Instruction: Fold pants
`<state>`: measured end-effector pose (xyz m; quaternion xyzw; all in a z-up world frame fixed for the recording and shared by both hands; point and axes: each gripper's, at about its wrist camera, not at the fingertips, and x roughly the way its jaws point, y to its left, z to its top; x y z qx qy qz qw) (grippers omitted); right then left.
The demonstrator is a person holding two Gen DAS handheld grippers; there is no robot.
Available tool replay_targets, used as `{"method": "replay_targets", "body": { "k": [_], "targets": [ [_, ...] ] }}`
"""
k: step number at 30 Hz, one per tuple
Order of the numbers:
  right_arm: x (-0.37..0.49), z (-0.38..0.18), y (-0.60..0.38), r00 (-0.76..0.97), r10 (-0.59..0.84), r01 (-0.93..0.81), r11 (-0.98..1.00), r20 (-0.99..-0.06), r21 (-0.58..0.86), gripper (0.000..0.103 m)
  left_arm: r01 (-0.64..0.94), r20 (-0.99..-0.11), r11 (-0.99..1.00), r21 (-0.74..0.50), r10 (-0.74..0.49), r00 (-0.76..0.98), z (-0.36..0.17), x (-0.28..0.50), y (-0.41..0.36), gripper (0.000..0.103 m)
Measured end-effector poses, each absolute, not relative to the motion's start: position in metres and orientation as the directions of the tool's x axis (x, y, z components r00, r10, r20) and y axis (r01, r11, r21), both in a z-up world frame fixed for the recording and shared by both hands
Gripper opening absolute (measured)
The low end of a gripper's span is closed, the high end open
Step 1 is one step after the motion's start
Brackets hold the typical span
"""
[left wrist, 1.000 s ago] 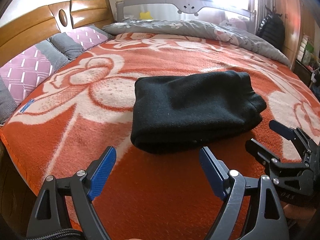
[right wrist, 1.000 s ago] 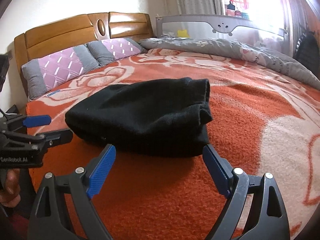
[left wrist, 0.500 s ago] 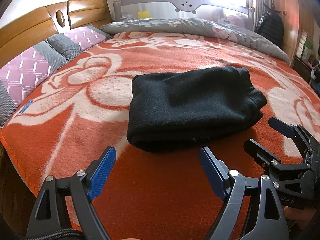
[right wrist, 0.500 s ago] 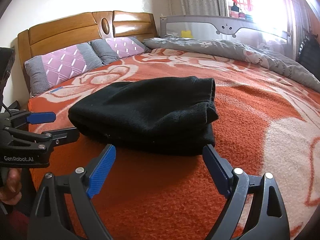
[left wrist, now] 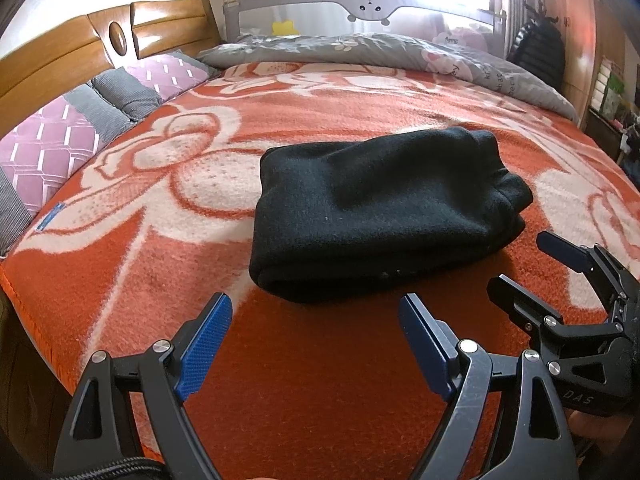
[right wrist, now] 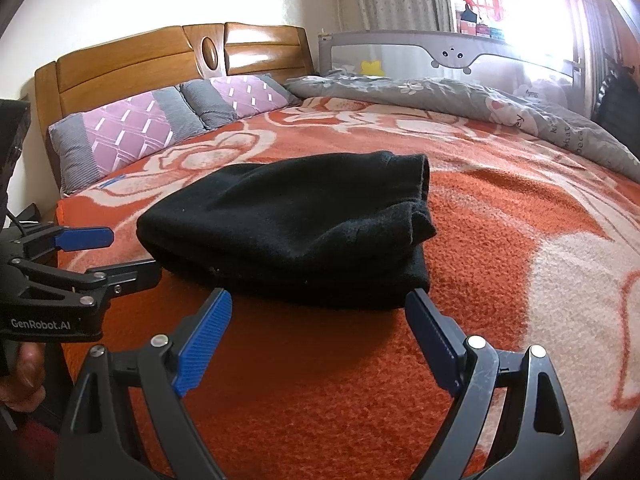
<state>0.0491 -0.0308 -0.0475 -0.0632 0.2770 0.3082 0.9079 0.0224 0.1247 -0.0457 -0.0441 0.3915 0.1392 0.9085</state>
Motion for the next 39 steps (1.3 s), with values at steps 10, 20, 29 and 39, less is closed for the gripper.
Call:
{"method": "replay_targets", "body": {
  "k": [10,20,29,39],
  "targets": [
    [0.0508,-0.0494,-0.0287,0.647,0.520,-0.593,0.803,-0.558,0.060,0.089,-0.283,-0.729,0.959,0.030,0.215,0.650,-0.0479,0.0222,0.1256,0.086],
    [0.0518,-0.0506,-0.0275,0.644,0.517,-0.591,0.804,-0.564,0.062,0.089,-0.283,-0.732,0.959,0.031,0.215,0.646,-0.0488,0.0229,0.1266,0.086],
    [0.0528,-0.0515,-0.0275,0.643,0.516,-0.591,0.804,-0.567,0.062,0.089,-0.284,-0.734,0.959,0.028,0.212,0.645,-0.0486,0.0223,0.1279,0.086],
    [0.0538,-0.0531,-0.0282,0.640,0.517,-0.592,0.804,-0.569,0.065,0.089,-0.291,-0.737,0.957,0.018,0.209,0.643,-0.0491,0.0234,0.1302,0.086]
  ]
}}
